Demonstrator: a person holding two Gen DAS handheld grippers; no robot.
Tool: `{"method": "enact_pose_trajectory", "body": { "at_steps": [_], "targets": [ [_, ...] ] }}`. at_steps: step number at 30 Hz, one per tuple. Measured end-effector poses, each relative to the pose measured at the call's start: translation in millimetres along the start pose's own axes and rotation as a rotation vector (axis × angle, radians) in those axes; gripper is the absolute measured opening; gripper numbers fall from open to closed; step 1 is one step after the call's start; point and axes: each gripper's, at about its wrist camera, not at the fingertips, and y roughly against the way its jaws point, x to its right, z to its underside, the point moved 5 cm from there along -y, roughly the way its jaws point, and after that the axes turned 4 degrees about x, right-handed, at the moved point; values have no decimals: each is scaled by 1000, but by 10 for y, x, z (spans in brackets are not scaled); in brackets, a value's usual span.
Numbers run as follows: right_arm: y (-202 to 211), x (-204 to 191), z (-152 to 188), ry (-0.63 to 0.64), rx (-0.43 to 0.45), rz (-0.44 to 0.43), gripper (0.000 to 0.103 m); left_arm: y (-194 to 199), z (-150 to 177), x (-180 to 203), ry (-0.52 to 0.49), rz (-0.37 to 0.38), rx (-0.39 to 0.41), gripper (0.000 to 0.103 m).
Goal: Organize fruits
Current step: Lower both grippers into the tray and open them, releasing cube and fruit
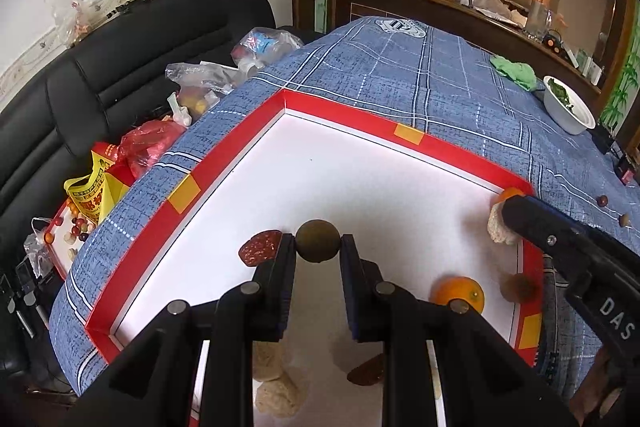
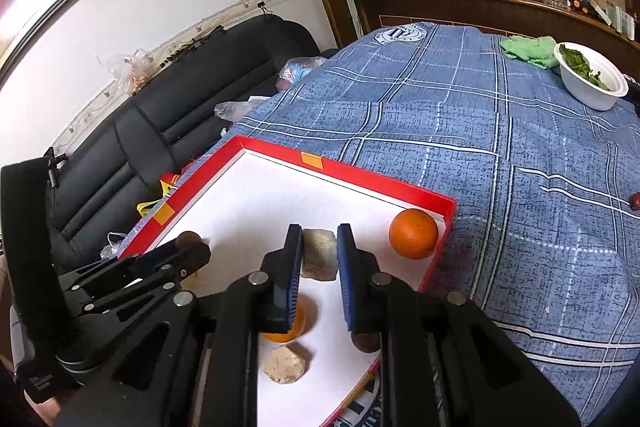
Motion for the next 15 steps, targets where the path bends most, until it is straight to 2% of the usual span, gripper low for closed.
{"method": "enact_pose_trajectory", "body": {
  "at_steps": [15],
  "targets": [
    [-181,-68,29,15,-35,8,20,-1,-4,-11,-10,-28,0,20]
  ]
}}
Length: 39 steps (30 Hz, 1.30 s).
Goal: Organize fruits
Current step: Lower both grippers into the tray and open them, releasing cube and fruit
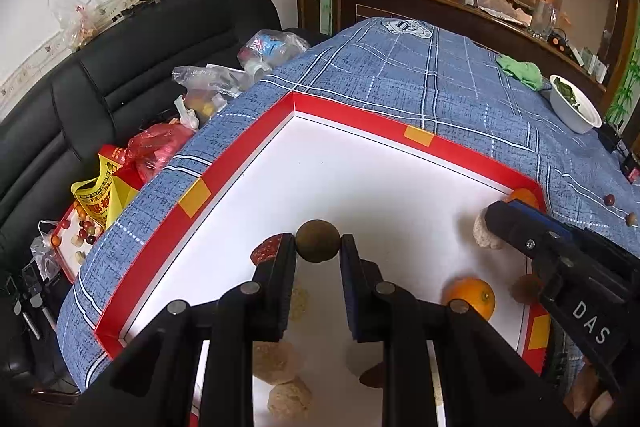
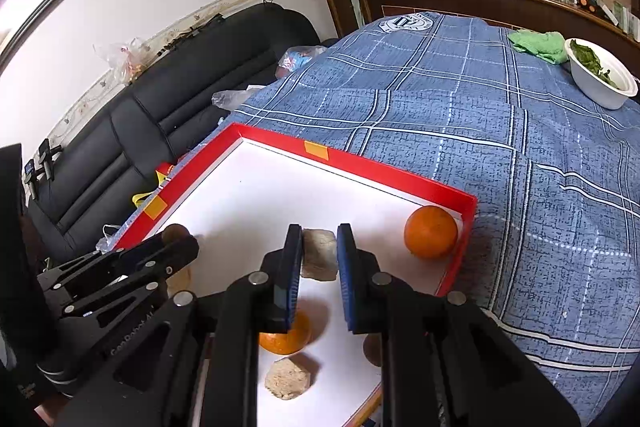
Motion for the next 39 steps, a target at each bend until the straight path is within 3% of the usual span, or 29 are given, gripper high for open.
{"method": "enact_pose_trajectory", "body": {
  "at_steps": [39],
  "targets": [
    [59,21,-127,-11,40,22,20,-55,-176,186,-32,14,16,20]
  ]
}}
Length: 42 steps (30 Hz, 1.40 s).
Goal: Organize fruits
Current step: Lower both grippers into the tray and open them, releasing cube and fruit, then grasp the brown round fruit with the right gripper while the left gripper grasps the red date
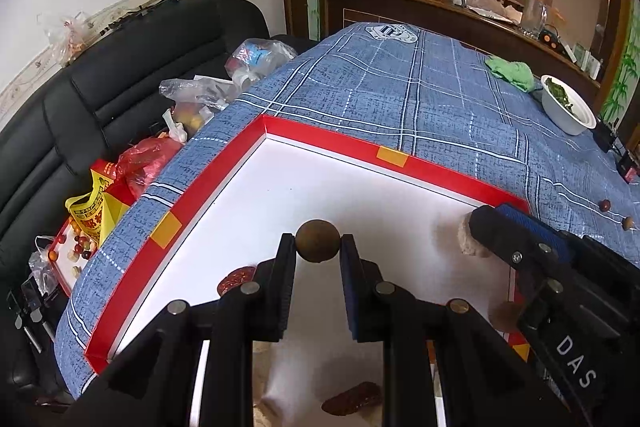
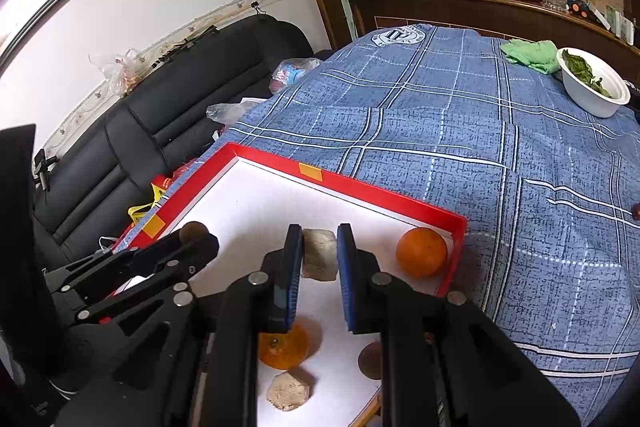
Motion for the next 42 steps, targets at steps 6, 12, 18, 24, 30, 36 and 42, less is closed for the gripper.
{"method": "enact_pose_trajectory", "body": {
  "at_steps": [6,12,18,24,30,36,42],
  "targets": [
    [-2,-8,1,-1,-1,2,20,-19,13,4,-3,-1,-4,20],
    [-33,2,27,-1,-12,8,20,-24,15,5,-6,-1,-7,20],
    [-45,7,35,-3,-15,12,20,-4,1,32,-7,5,-1,20],
    [-30,6,26,-1,-8,18,20,-34,0,55,-13,-2,-7,20],
    [-34,23,33,-2,-11,20,20,-52,-9,34,-5,-9,-14,20],
    [-72,53,59,-10,-28,29,20,-97,-17,-59,35,-9,-42,31],
    [-49,147,82,-25,-37,55,57,72,-70,-172,92,-68,21,72]
  ]
}}
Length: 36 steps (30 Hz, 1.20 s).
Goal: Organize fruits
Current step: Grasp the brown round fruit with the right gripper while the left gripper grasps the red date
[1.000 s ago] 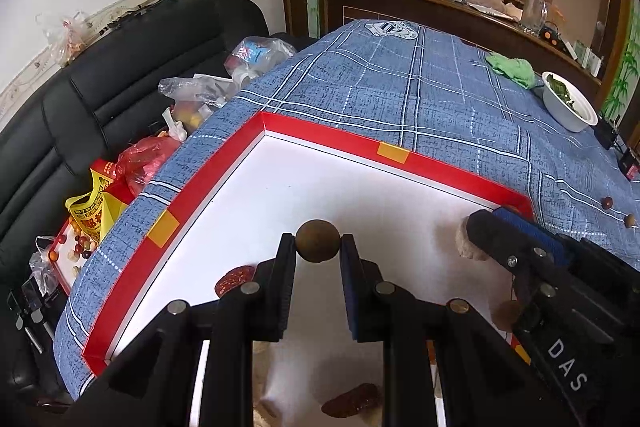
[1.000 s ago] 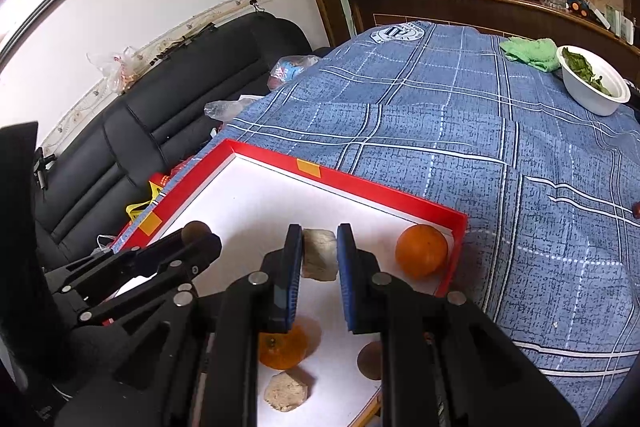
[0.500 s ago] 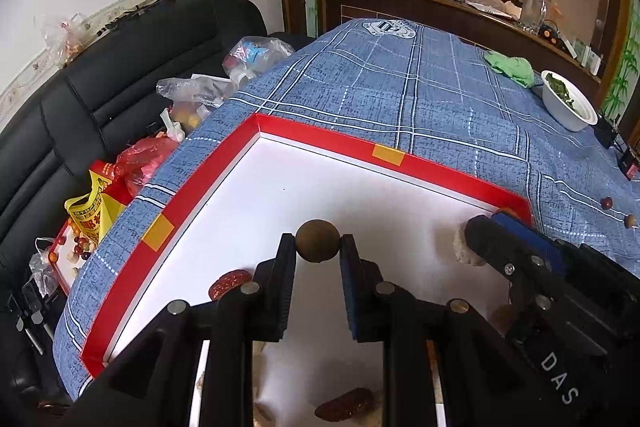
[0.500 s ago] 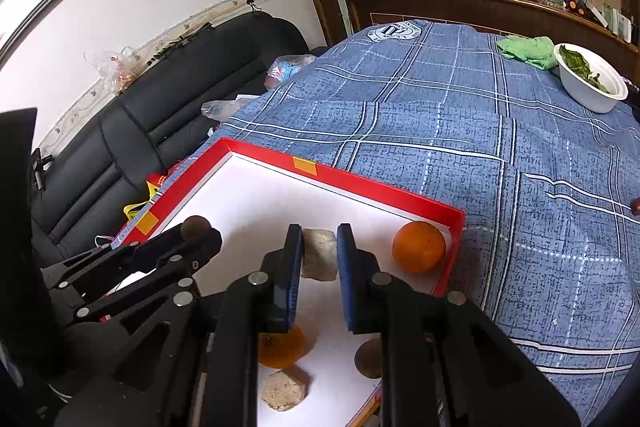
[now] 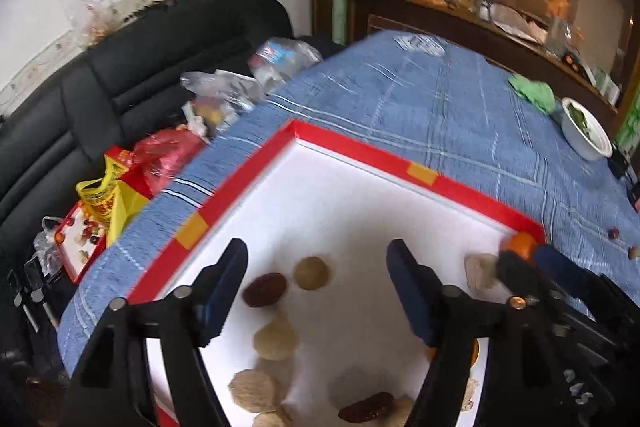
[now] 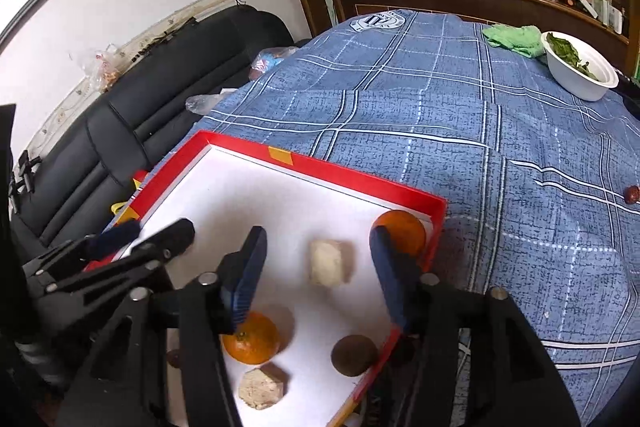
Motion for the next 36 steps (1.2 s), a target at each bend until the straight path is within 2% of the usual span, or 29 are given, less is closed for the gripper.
{"method": "enact_pose_trajectory", "body": {
  "at_steps": [5,8,10,12,16,19,24,25,26,27,28,29,32,34,36],
  "targets": [
    [370,183,-108,11,78,15,57,175,-79,183,38,48,64,76],
    [690,574,-187,-3,133,74,57,278,-75,564,-35,132,77,76],
    [882,1000,-195,-27,156,153,57,346,-56,907,-105,210,86,76],
    [1072,1638,-145,-85,161,281,56,386,-29,1245,-166,283,88,76],
    [1298,2794,47,-242,119,487,56,389,63,1947,-285,391,73,76],
    [1292,3210,101,-291,76,526,56,341,129,2392,-355,445,55,77],
    [1062,3376,-25,-257,18,524,54,218,237,2990,-436,514,22,77],
    [1031,3410,2,-252,7,534,49,189,256,3117,-446,533,11,77],
    [970,3458,13,-246,-16,558,29,169,273,3244,-457,546,8,77],
    [921,3497,41,-254,-38,557,23,171,295,3337,-471,553,12,77],
    [958,3518,46,-244,-32,560,22,160,318,3464,-491,567,18,77],
    [999,3493,57,-247,-42,523,23,149,344,3571,-504,580,18,77],
    [1233,3442,92,-256,2,534,23,94,389,3869,-534,641,-14,77],
    [1402,3448,150,-284,32,522,23,31,399,4032,-544,625,-10,77],
    [1586,3418,224,-291,61,515,23,-52,428,4144,-545,644,-37,73]
  ]
}}
